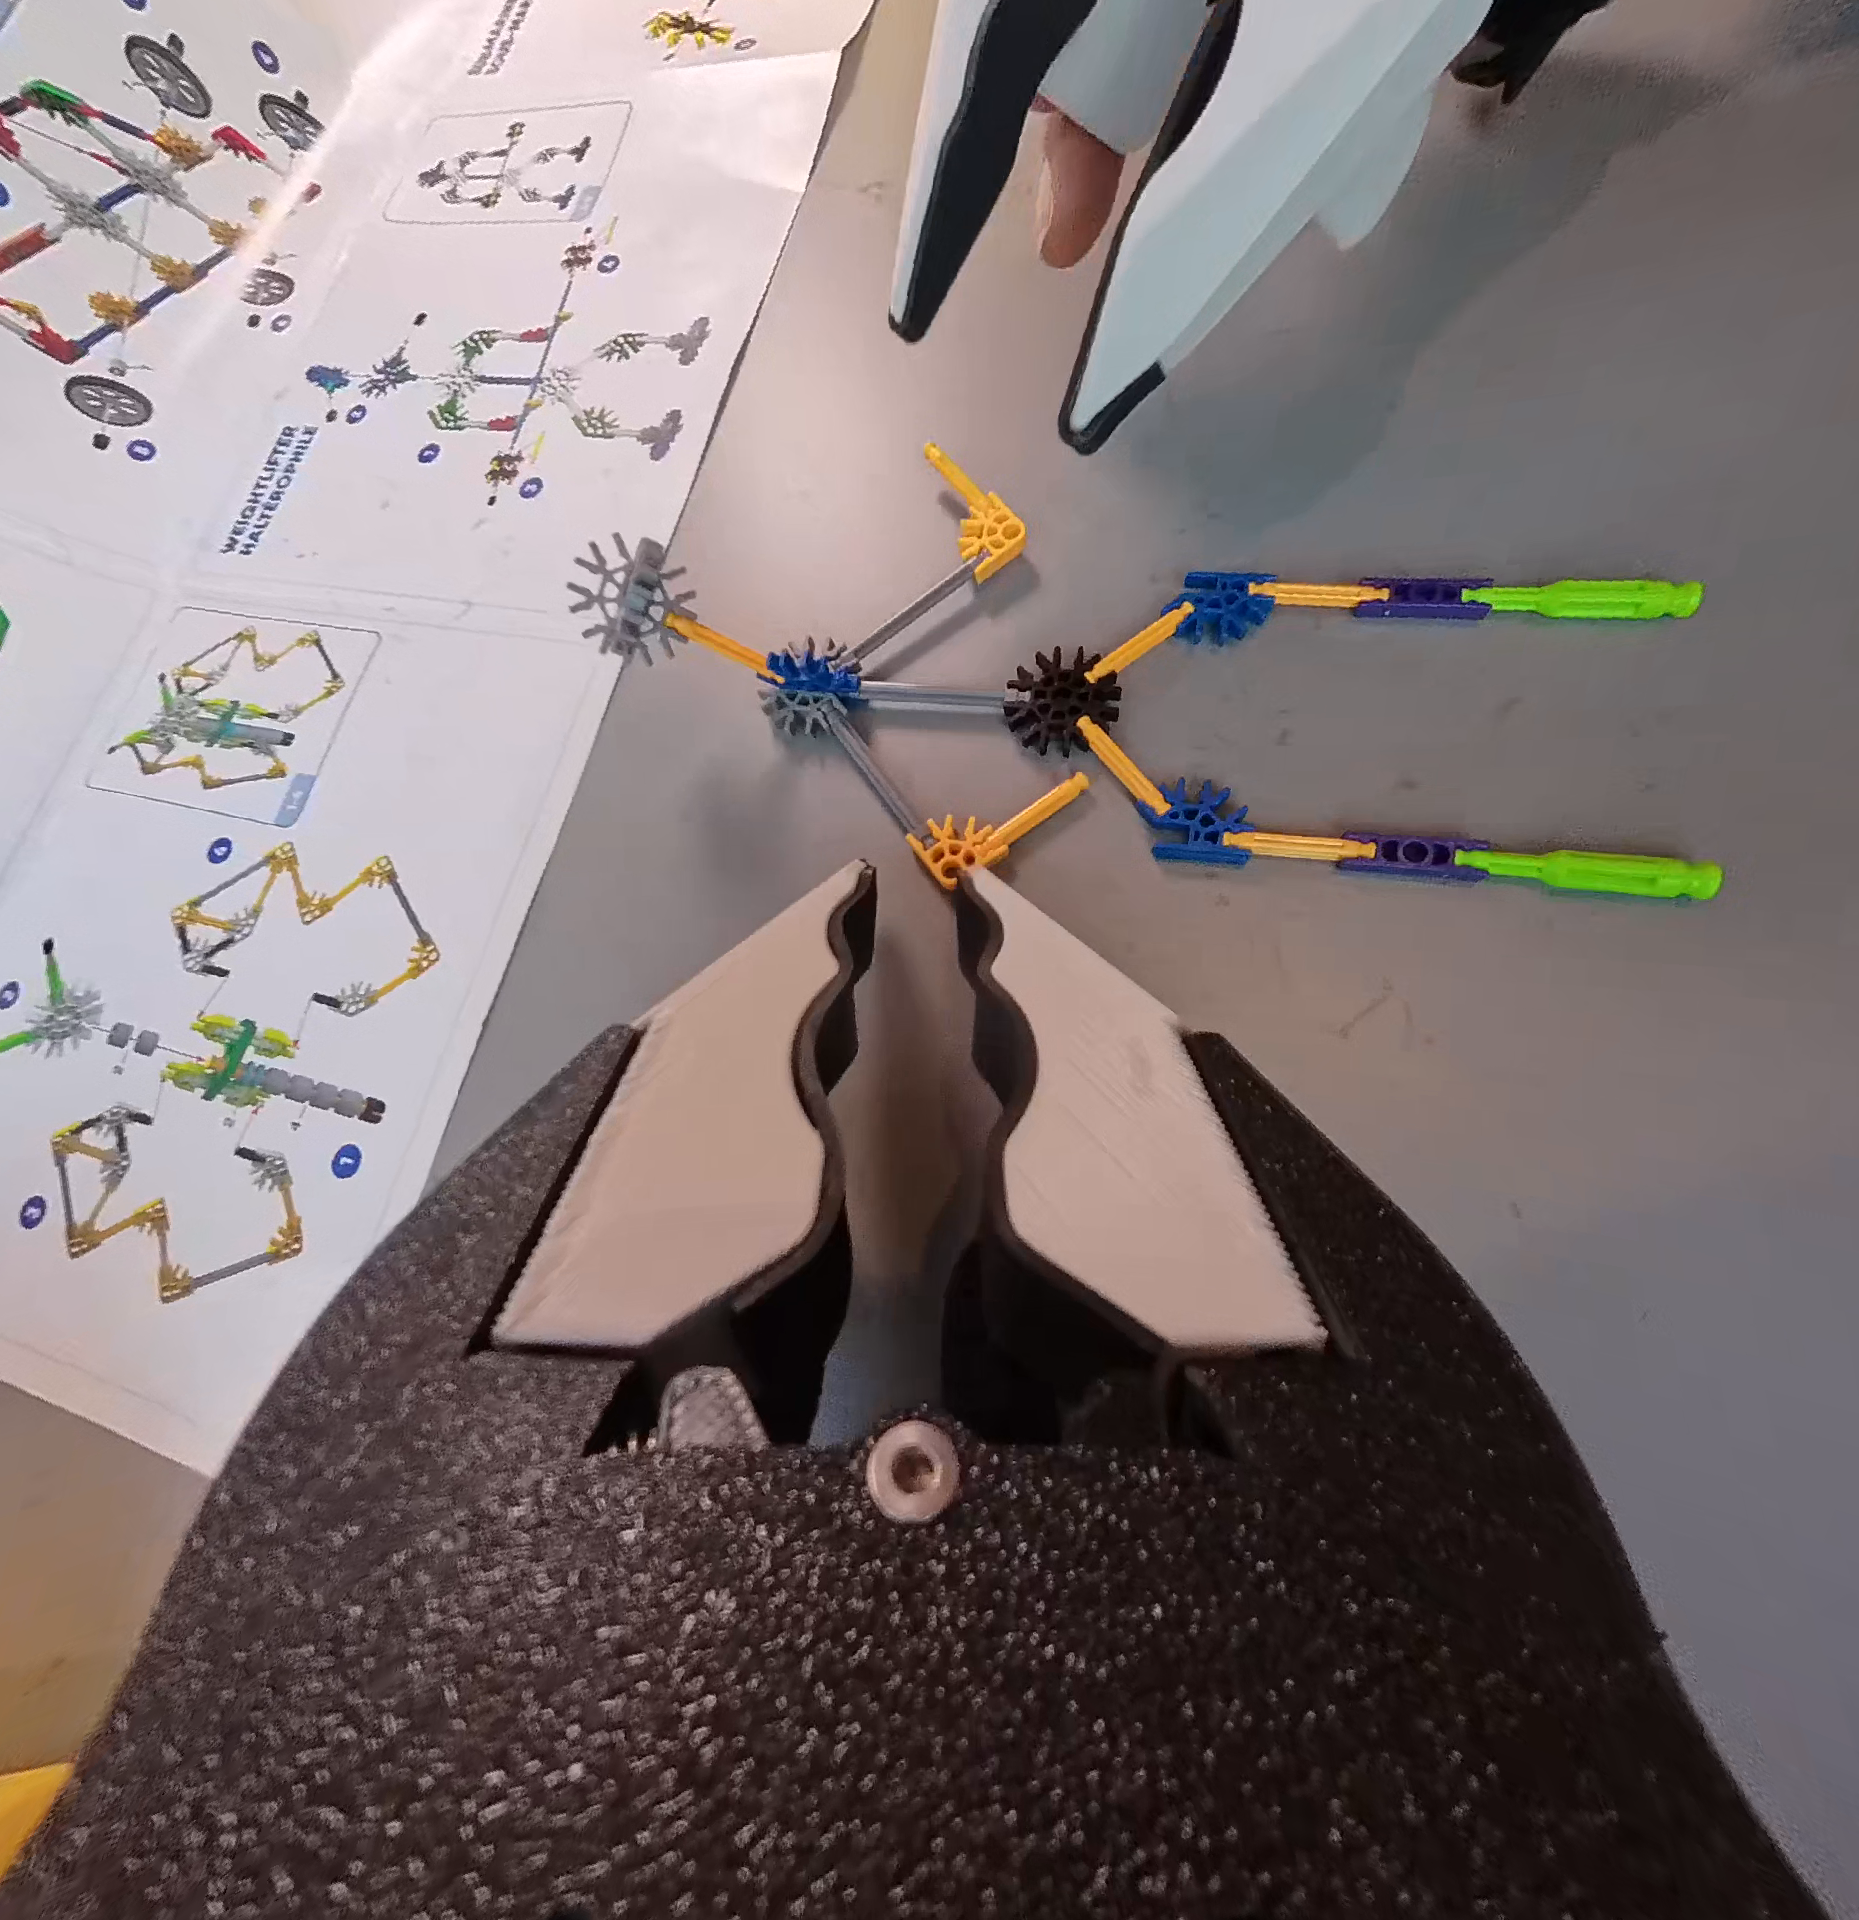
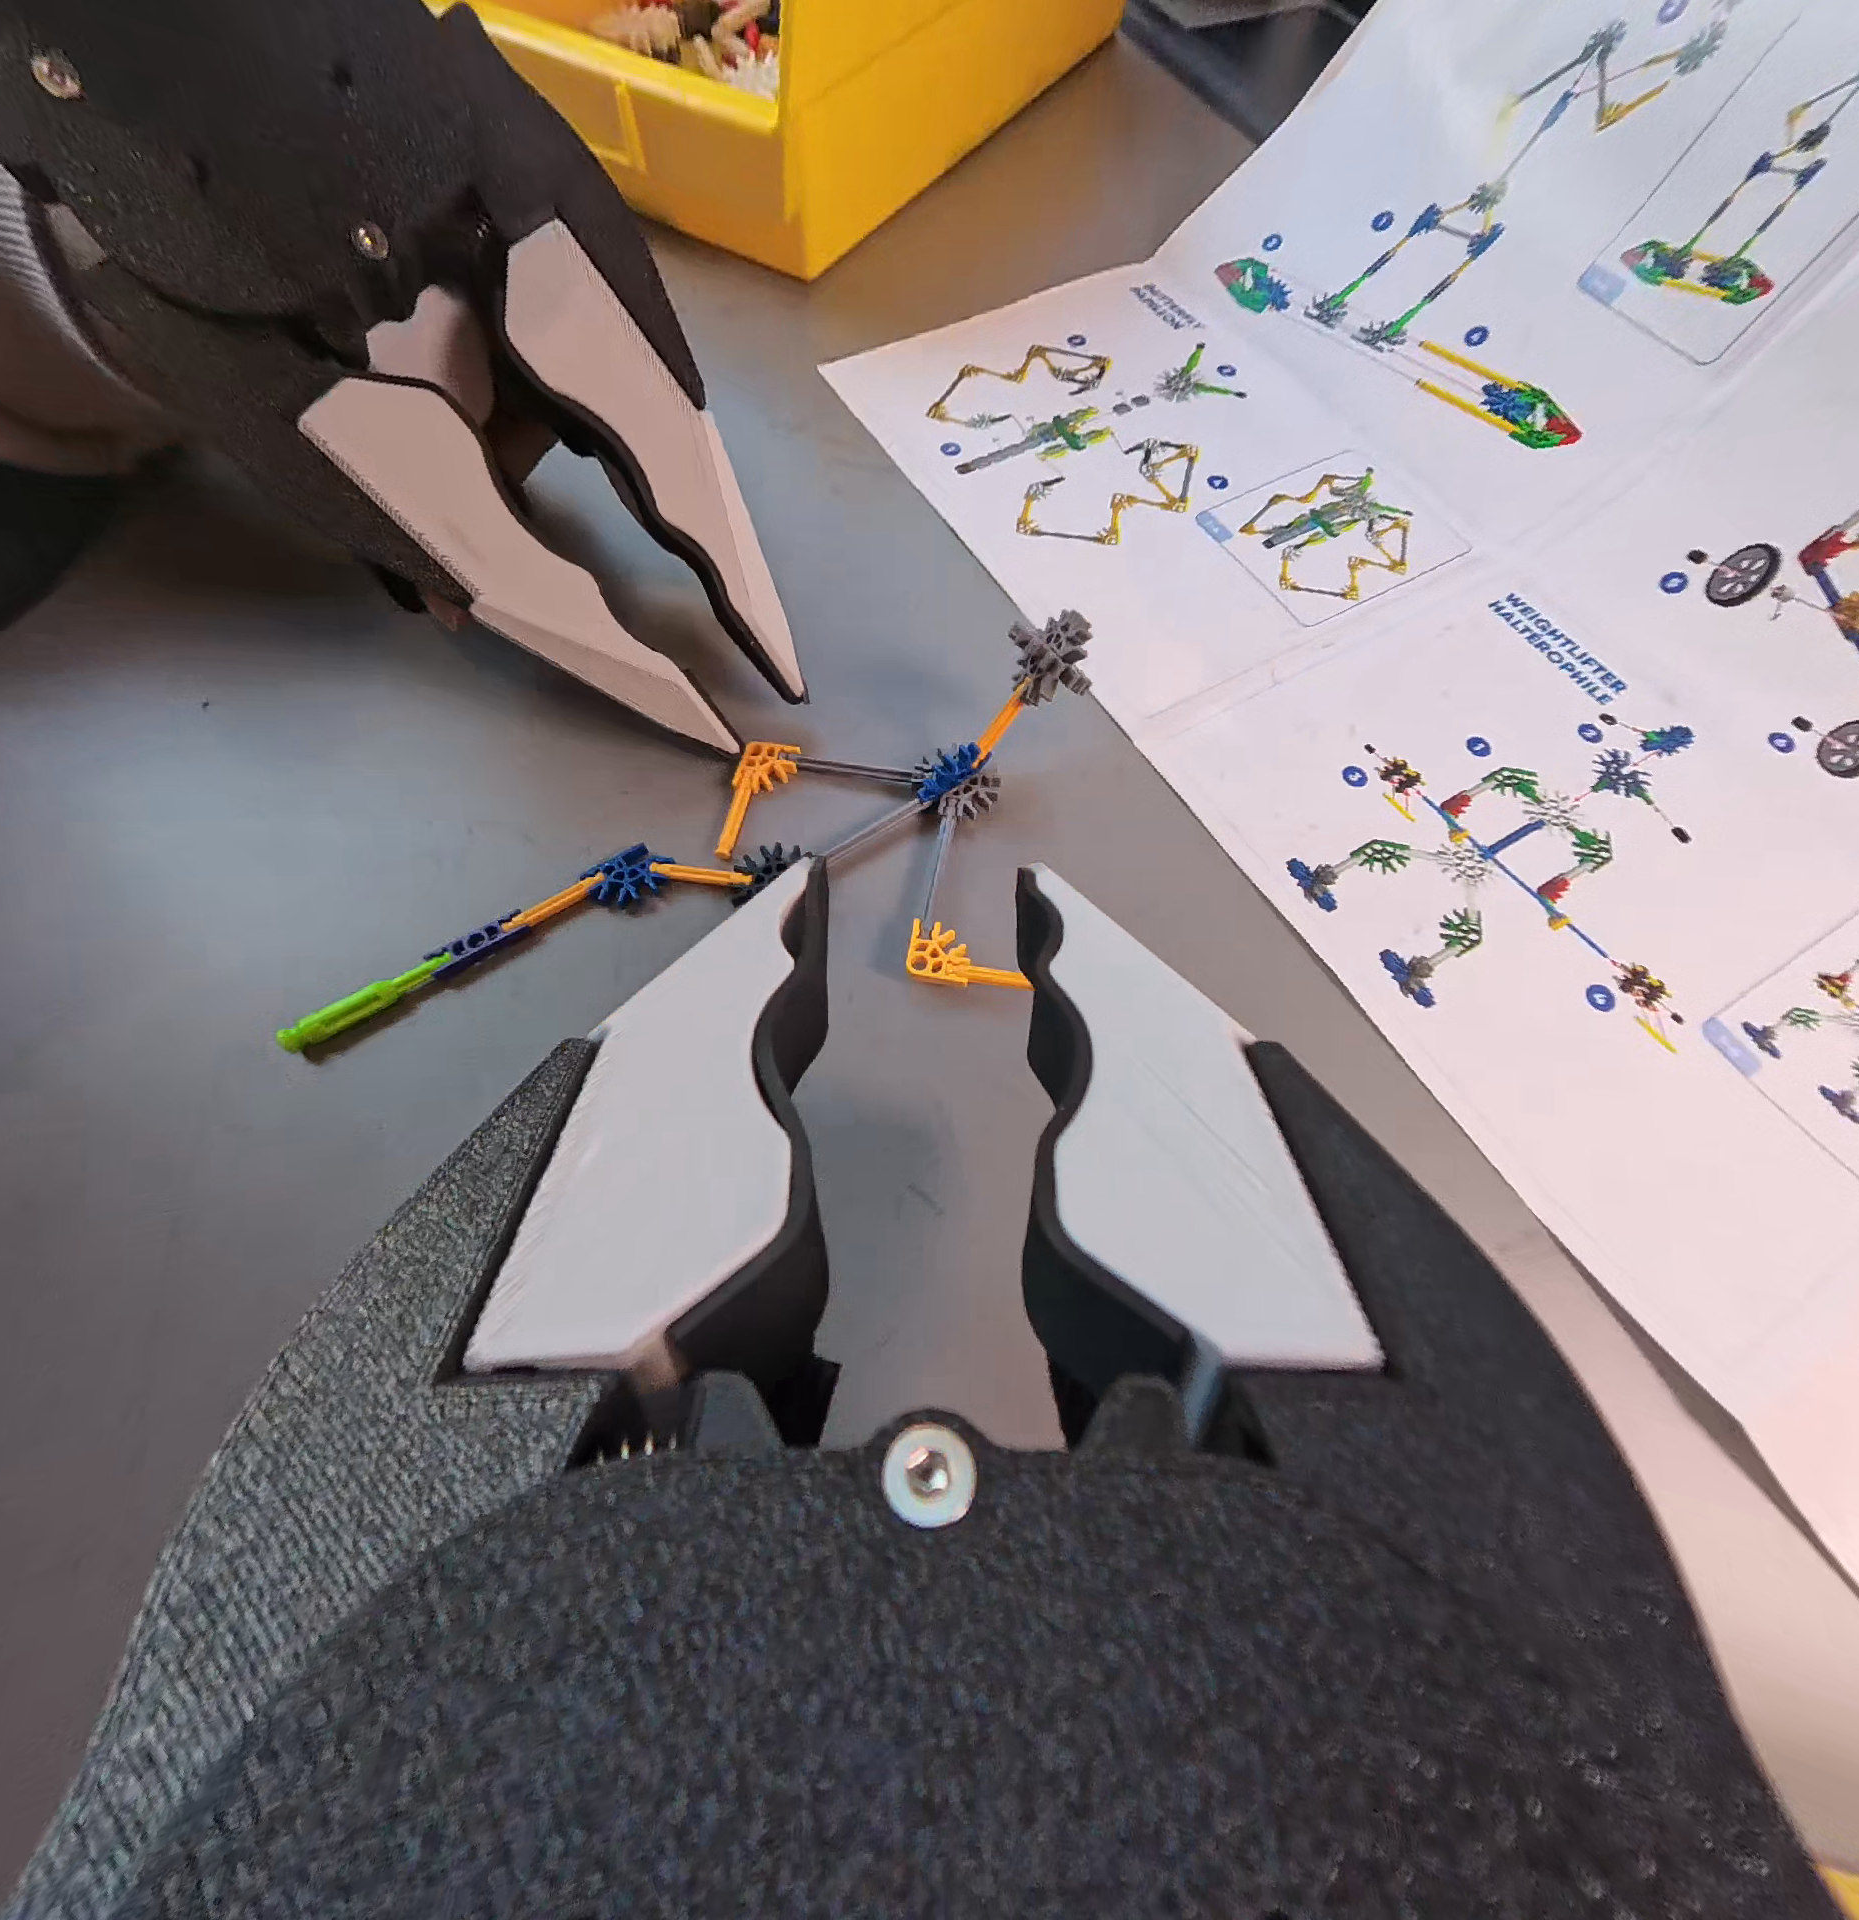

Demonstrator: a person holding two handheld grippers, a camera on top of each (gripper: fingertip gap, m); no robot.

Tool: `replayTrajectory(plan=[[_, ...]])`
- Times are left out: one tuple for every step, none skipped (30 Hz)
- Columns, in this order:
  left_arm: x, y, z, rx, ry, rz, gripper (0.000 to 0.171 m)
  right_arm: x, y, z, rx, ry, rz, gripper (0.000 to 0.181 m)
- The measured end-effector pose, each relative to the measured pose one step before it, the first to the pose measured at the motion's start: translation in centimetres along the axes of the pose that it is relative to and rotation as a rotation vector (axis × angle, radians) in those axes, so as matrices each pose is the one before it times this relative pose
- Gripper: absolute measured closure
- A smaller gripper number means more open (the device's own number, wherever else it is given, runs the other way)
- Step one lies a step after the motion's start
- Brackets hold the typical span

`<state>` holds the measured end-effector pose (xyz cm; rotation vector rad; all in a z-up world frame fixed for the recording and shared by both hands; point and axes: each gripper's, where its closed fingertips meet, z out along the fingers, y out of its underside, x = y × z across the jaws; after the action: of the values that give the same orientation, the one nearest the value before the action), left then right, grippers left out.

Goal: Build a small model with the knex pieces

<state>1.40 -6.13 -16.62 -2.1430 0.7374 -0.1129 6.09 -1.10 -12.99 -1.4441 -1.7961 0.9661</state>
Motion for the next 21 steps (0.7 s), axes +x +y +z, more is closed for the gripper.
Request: replayTrajectory(plan=[[-0.188, 0.038, 0.068, -0.00191, -0.0137, 0.0132, 0.160, 0.205, -0.046, -0.195, 0.0242, 0.0186, 0.0017, 0.145], [-0.153, 0.051, 0.064, -0.00009, -0.0076, 0.0074, 0.162, 0.219, -0.028, -0.206, 0.0207, 0.0191, 0.0026, 0.143], [-0.219, 0.065, 0.041, -0.00153, -0.0094, 0.0013, 0.163, 0.219, -0.124, -0.228, 0.0184, 0.0159, 0.0081, 0.142], [-0.320, 0.049, -0.004, -0.00096, -0.0134, -0.0009, 0.163, 0.213, -0.298, -0.271, 0.0222, 0.0157, 0.0059, 0.142], [-0.336, 0.005, -0.062, 0.00321, -0.0135, -0.0017, 0.163, 0.229, -0.416, -0.255, 0.0274, 0.0152, 0.0054, 0.142], [-0.257, 0.007, -0.123, 0.00621, -0.0070, -0.0062, 0.163, 0.220, -0.404, -0.217, 0.0278, 0.0144, 0.0089, 0.142], [-0.224, -0.001, -0.168, 0.00899, -0.0028, -0.0125, 0.162, 0.177, -0.304, -0.161, 0.0206, 0.0109, 0.0111, 0.142], [-0.255, -0.066, -0.228, 0.01356, -0.0040, -0.0164, 0.162, 0.151, -0.223, -0.106, 0.0175, 0.0087, 0.0096, 0.142], [-0.320, -0.159, -0.297, 0.01983, -0.0069, -0.0179, 0.161, 0.111, -0.165, -0.094, 0.0161, 0.0076, 0.0059, 0.142], [-0.441, -0.262, -0.335, 0.02578, -0.0125, -0.0212, 0.160, 0.137, -0.130, -0.091, 0.0117, 0.0098, 0.0029, 0.142], [-0.590, -0.323, -0.350, 0.02916, -0.0196, -0.0264, 0.159, 0.179, -0.141, -0.095, 0.0107, 0.0110, 0.0012, 0.142], [-0.741, -0.354, -0.352, 0.03036, -0.0263, -0.0299, 0.158, 0.180, -0.200, -0.114, 0.0153, 0.0106, 0.0018, 0.143], [-0.895, -0.365, -0.316, 0.03095, -0.0342, -0.0318, 0.156, 0.179, -0.210, -0.102, 0.0147, 0.0090, 0.0034, 0.143], [-1.061, -0.371, -0.271, 0.02994, -0.0426, -0.0345, 0.155, 0.195, -0.159, -0.072, 0.0123, 0.0079, 0.0062, 0.143], [-1.151, -0.349, -0.205, 0.02725, -0.0476, -0.0387, 0.155, 0.294, -0.150, -0.043, 0.0107, 0.0127, 0.0092, 0.143], [-1.205, -0.345, -0.101, 0.02416, -0.0500, -0.0435, 0.154, 0.316, -0.138, -0.040, 0.0095, 0.0145, 0.0112, 0.143], [-1.162, -0.335, 0.002, 0.02017, -0.0486, -0.0469, 0.154, 0.270, -0.104, -0.040, 0.0073, 0.0109, 0.0108, 0.143], [-1.063, -0.325, 0.114, 0.01477, -0.0465, -0.0468, 0.153, 0.211, -0.086, -0.024, 0.0062, 0.0081, 0.0093, 0.143], [-0.991, -0.280, 0.219, 0.00687, -0.0470, -0.0372, 0.153, 0.131, -0.016, -0.020, 0.0019, 0.0030, 0.0076, 0.143], [-0.978, -0.220, 0.319, -0.00248, -0.0527, -0.0176, 0.154, 0.056, 0.035, 0.027, -0.0018, -0.0006, 0.0061, 0.144], [-0.973, -0.188, 0.435, -0.00835, -0.0576, -0.0006, 0.154, 0.057, 0.044, 0.020, -0.0016, 0.0003, 0.0052, 0.145]])
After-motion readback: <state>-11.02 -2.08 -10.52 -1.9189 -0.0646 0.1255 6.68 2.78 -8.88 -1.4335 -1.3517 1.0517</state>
